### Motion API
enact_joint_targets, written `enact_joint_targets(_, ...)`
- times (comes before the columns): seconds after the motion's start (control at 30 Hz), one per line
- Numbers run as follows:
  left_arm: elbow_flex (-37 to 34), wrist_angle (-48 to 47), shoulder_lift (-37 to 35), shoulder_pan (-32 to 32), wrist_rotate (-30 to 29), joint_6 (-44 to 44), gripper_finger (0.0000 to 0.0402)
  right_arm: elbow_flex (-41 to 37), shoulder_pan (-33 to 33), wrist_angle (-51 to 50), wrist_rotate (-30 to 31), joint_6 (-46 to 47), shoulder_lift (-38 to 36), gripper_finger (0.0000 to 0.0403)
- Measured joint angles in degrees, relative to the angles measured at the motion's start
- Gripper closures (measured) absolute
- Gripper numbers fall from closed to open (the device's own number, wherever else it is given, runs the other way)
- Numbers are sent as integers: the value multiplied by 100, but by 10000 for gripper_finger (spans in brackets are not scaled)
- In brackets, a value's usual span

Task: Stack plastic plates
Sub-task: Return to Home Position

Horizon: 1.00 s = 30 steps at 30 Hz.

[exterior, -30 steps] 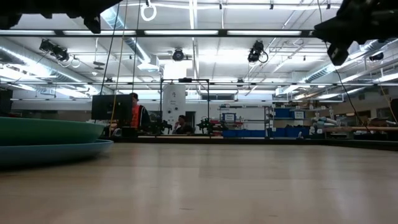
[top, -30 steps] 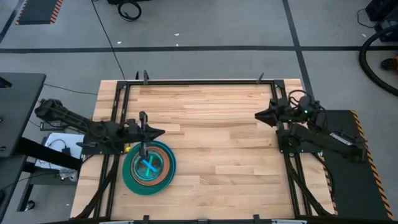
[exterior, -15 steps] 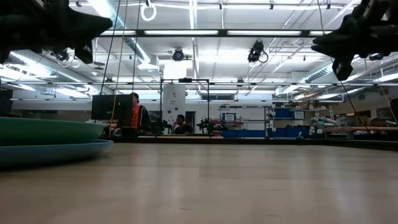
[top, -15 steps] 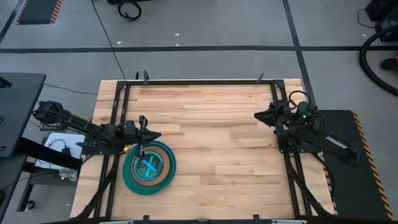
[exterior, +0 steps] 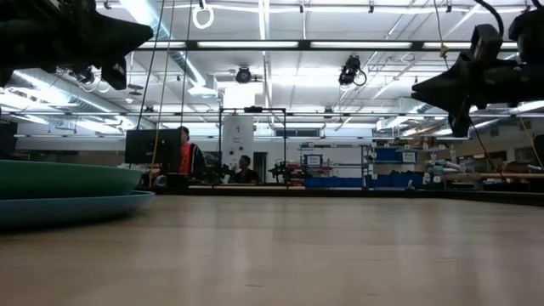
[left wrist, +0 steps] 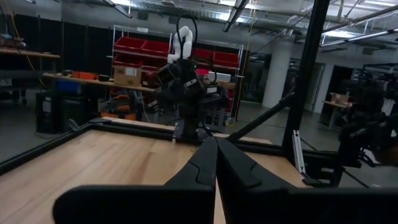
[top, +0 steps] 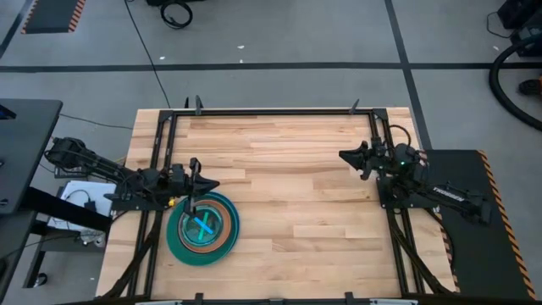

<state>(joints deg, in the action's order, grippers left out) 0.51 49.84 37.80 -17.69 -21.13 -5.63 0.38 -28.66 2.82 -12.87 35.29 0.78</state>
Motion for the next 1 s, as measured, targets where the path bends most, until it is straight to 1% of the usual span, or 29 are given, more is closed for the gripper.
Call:
enact_joint_targets(0.1,0,-1,2,-26,-2,26,389,-4,153,296,-21,502,33,329)
enact_joint_targets(0.2,0,-2,2,-29,-2,31,388,-4,471,720,-24,787,34,329)
enact_joint_targets(0.27,-1,-2,2,-56,-4,2,388,-4,735,1064,94,779,31,329)
enact_joint_targets(0.33,-2,-2,2,-121,-2,25,387,-4,989,1286,342,607,30,330)
enact_joint_targets(0.43,-2,-20,2,-235,0,72,387,-4,1388,1361,783,255,32,331)
enact_joint_targets(0.53,-2,-159,2,-328,-1,172,387,-4,1771,1181,1293,-297,34,332)
enact_joint_targets(0.67,-2,-175,4,-356,-2,425,387,-4,2109,1019,1717,-897,36,332)
enact_joint_targets(0.73,-2,-176,4,-353,-2,669,387,-4,2169,954,1775,-1130,36,332)
enact_joint_targets(0.8,-2,-224,4,-350,-2,871,386,-4,2185,820,1764,-1598,34,332)
enact_joint_targets(0.87,-2,-411,7,-350,-2,967,386,-4,2183,513,1756,-2121,36,332)
enact_joint_targets(1.0,-2,-999,5,-328,-3,979,386,-4,2183,-139,1745,-2837,39,332)
